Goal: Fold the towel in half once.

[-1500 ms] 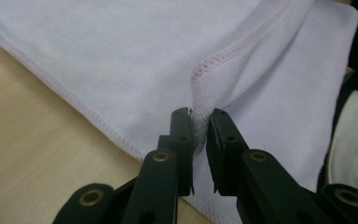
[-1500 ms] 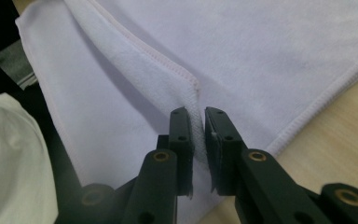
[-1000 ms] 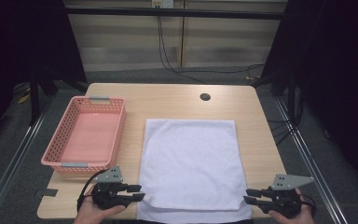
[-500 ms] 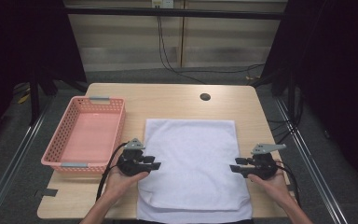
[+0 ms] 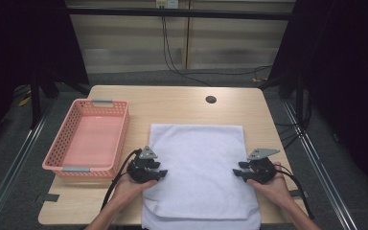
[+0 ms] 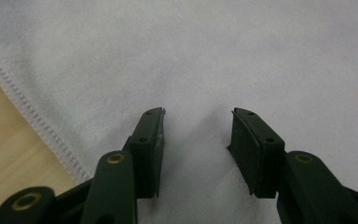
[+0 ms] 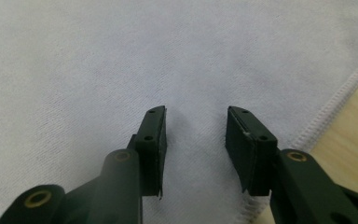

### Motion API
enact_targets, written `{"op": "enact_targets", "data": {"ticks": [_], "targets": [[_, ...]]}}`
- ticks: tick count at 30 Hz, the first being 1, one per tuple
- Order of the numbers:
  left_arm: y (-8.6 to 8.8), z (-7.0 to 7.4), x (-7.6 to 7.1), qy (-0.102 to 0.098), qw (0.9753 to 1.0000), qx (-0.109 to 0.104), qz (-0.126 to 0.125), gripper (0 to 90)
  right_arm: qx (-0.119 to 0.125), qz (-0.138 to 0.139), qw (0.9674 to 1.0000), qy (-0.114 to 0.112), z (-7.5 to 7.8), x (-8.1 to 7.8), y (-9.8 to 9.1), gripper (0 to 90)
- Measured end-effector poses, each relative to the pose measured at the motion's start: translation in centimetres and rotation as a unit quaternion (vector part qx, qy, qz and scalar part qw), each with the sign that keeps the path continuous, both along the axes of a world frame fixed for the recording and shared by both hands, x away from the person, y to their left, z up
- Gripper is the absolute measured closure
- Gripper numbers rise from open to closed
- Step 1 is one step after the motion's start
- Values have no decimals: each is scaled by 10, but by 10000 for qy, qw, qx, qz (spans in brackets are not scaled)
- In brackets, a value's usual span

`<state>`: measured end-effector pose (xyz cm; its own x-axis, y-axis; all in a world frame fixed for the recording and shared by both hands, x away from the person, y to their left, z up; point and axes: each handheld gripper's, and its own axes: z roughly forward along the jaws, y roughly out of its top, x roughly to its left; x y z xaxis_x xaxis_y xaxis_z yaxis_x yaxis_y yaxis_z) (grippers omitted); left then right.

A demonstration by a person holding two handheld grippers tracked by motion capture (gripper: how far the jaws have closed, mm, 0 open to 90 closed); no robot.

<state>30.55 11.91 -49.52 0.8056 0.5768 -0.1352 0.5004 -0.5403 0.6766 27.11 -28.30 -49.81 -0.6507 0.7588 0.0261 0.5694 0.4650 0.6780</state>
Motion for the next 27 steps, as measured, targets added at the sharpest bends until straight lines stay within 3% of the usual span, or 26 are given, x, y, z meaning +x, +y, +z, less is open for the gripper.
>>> {"op": "enact_targets", "data": {"ticks": [9,10,11,12,15,16,19,20,22,24,25,27], "targets": [[-2,1,-27,245,9989,-187,-343,548,69,40,9997,250,4,-40,-17,585],[-1,1,-36,254,9985,-189,-438,549,67,98,9993,353,6,-50,-19,586],[-1,1,-36,254,9985,-189,-438,549,67,98,9993,353,6,-50,-19,586],[1,2,-42,306,9982,-178,-485,549,153,142,9984,524,7,-60,-21,586],[5,4,-55,358,9976,-162,-572,549,190,266,9975,628,9,-67,-21,585],[9,5,-64,456,9971,-167,-584,549,132,288,9974,644,10,-69,-20,585],[15,5,-73,543,9962,-214,-651,549,94,371,9966,733,11,-71,-18,583],[21,6,-80,705,9947,-272,-698,550,121,479,9955,807,12,-74,-16,583],[25,7,-83,703,9946,-275,-715,564,74,526,9949,863,13,-77,-14,579],[26,9,-81,578,9957,-209,-693,554,122,549,9948,845,13,-76,-13,558],[24,11,-75,451,9971,-220,-566,537,208,498,9949,847,13,-74,-14,531],[19,16,-58,356,9978,-362,-430,517,357,227,9974,589,18,-66,-17,527]]}}
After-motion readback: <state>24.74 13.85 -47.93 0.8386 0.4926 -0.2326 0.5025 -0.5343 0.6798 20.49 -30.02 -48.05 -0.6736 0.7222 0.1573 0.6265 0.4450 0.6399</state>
